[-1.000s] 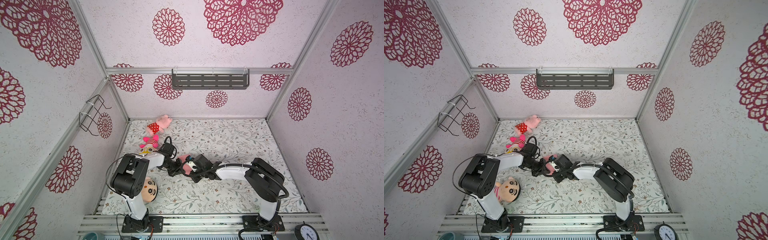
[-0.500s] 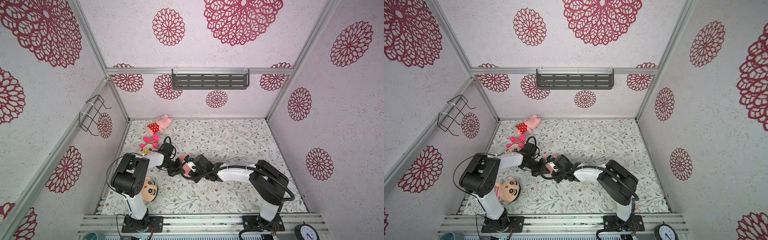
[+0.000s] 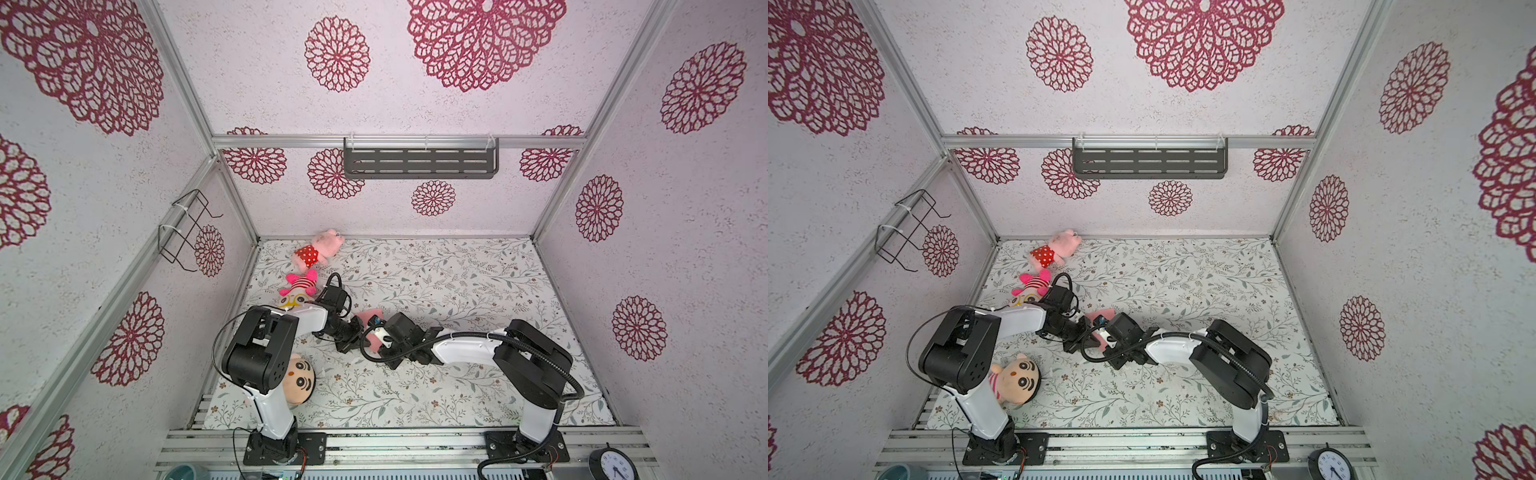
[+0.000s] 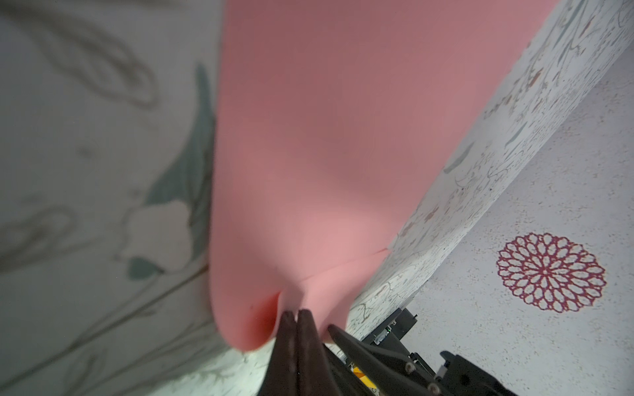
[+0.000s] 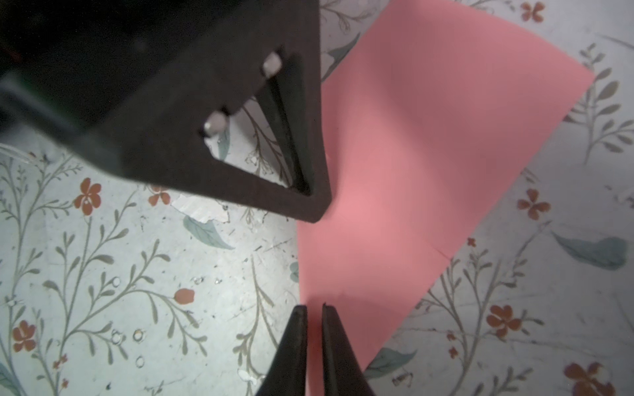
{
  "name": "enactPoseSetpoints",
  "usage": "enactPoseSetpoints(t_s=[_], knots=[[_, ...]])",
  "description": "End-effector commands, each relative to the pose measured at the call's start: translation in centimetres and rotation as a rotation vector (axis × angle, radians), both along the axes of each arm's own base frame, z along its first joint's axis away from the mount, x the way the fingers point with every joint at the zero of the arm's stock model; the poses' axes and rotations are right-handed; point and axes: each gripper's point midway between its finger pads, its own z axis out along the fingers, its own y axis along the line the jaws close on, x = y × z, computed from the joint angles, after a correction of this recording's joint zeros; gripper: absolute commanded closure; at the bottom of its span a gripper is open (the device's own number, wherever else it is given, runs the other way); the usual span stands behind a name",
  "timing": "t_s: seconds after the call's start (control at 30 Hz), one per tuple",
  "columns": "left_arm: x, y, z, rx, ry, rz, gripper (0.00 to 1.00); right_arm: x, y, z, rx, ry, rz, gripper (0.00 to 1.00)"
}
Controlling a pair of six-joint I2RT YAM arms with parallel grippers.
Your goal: Fold a paper plane with a square sheet of paper (pick it up from the middle)
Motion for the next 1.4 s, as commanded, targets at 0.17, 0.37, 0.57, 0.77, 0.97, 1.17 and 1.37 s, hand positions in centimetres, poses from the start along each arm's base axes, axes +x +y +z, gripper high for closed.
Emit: enactPoseSetpoints(t_s=[0.17, 0.37, 0.57, 0.77, 0.97, 1.17, 1.37], knots=[[-2.9, 2.6, -4.7, 0.176, 0.108, -0.007, 1.0, -1.3, -2.6, -2.0, -0.124, 0.016, 0.013, 0.87], [-2.8, 2.7, -4.7, 0.181, 0.108, -0.008, 1.0, -2.1, -4.1, -2.6, -0.171, 0.032, 0.012, 0.86], [-2.8, 2.7, -4.7, 0.182, 0.107, -0.011, 1.0, -3.5, -5.1, -2.8, -0.18, 0.069, 0.016, 0.86], [-2.6, 2.5, -4.5, 0.176, 0.101, -0.016, 1.0, -4.8, -6.4, -3.1, -0.185, 0.104, -0.002, 0.86], [-2.1, 1.8, -4.0, 0.137, 0.078, -0.03, 1.0, -3.4, -6.0, 0.4, -0.107, 0.005, -0.043, 0.85], [-1.3, -0.6, -2.5, 0.073, 0.013, -0.104, 1.0, -0.7, -3.9, 6.0, 0.085, -0.132, -0.125, 0.82], [-0.6, -2.2, -1.8, 0.036, -0.011, -0.143, 1.0, 0.5, -1.9, 4.8, 0.113, -0.102, -0.123, 0.83]])
